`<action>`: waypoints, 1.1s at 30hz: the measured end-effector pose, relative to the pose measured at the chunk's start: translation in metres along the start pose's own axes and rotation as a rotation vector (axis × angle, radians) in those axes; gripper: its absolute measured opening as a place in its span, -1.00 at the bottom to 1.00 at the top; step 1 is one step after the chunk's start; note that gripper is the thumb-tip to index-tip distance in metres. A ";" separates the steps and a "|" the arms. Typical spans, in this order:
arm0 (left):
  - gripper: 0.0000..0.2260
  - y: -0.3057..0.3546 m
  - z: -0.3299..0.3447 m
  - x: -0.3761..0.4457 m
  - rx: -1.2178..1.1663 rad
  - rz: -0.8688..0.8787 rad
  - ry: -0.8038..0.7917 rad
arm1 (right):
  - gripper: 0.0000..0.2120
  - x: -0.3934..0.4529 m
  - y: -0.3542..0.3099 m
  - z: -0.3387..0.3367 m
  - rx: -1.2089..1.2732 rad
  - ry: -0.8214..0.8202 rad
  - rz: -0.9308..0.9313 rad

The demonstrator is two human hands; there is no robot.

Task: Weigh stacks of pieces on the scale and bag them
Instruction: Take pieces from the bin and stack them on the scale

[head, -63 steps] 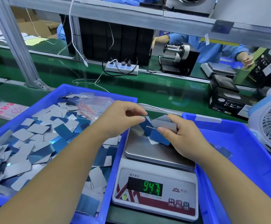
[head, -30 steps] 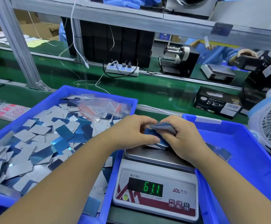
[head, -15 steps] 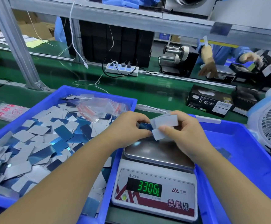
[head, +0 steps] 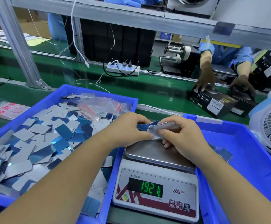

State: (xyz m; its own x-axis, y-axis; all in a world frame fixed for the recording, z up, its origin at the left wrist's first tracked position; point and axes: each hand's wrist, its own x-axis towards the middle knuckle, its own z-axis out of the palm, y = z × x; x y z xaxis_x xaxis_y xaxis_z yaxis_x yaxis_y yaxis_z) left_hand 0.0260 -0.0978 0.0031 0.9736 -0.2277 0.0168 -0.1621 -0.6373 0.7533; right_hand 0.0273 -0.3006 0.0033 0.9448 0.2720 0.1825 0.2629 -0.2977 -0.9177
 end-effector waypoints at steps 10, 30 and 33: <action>-0.91 -0.008 -0.018 -0.003 -0.418 -0.079 -0.277 | -0.62 0.000 0.002 -0.014 -0.457 -0.042 -0.422; -0.78 0.002 -0.008 -0.005 -0.532 -0.096 -0.268 | -0.44 -0.003 0.001 -0.011 -0.527 -0.157 -0.356; -0.79 0.003 -0.004 -0.004 -0.282 0.049 -0.072 | -0.47 0.000 0.004 -0.016 -0.191 -0.134 -0.170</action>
State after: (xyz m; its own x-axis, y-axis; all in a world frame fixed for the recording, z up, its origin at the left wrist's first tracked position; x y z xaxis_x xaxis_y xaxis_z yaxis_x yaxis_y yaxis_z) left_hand 0.0221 -0.0962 0.0079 0.9502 -0.3112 0.0186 -0.1476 -0.3966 0.9061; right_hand 0.0311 -0.3165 0.0049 0.8530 0.4476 0.2683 0.4597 -0.4009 -0.7925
